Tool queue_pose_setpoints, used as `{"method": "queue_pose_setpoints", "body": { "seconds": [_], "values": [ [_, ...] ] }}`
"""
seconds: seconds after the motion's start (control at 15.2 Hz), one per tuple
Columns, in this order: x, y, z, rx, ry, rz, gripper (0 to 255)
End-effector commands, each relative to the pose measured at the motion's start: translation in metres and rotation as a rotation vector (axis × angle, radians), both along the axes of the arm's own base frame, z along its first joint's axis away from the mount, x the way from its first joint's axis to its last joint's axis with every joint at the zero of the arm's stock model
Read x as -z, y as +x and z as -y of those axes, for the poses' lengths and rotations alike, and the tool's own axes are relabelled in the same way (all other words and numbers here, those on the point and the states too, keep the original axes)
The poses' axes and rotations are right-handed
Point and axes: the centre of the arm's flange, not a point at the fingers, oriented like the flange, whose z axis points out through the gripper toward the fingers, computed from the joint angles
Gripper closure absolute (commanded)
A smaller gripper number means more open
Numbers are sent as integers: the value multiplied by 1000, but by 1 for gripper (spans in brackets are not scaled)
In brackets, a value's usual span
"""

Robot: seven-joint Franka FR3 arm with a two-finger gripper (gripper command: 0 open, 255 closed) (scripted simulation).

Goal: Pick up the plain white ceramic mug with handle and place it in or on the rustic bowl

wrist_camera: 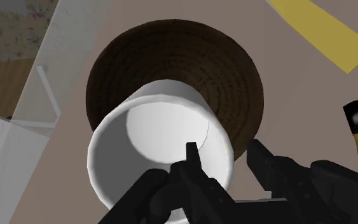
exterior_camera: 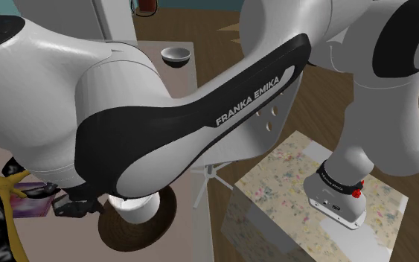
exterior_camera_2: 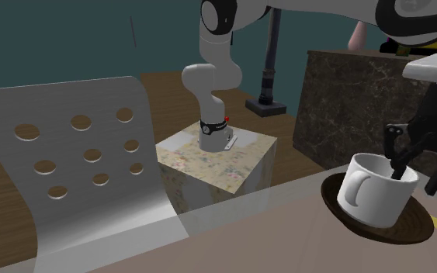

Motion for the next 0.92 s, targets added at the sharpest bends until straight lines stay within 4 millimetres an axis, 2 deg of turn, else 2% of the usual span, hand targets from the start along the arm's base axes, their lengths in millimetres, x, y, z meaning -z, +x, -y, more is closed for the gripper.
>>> {"method": "queue_pose_setpoints", "body": {
  "seconds": [0.0, 0.26, 0.53, 0.86],
  "values": [
    [0, 0, 0, 0, 0, 0, 0],
    [0, 0, 0, 0, 0, 0, 0],
    [-50, -5, -2, 0, 0, 0, 0],
    [-50, -5, -2, 0, 0, 0, 0]
  ]
}}
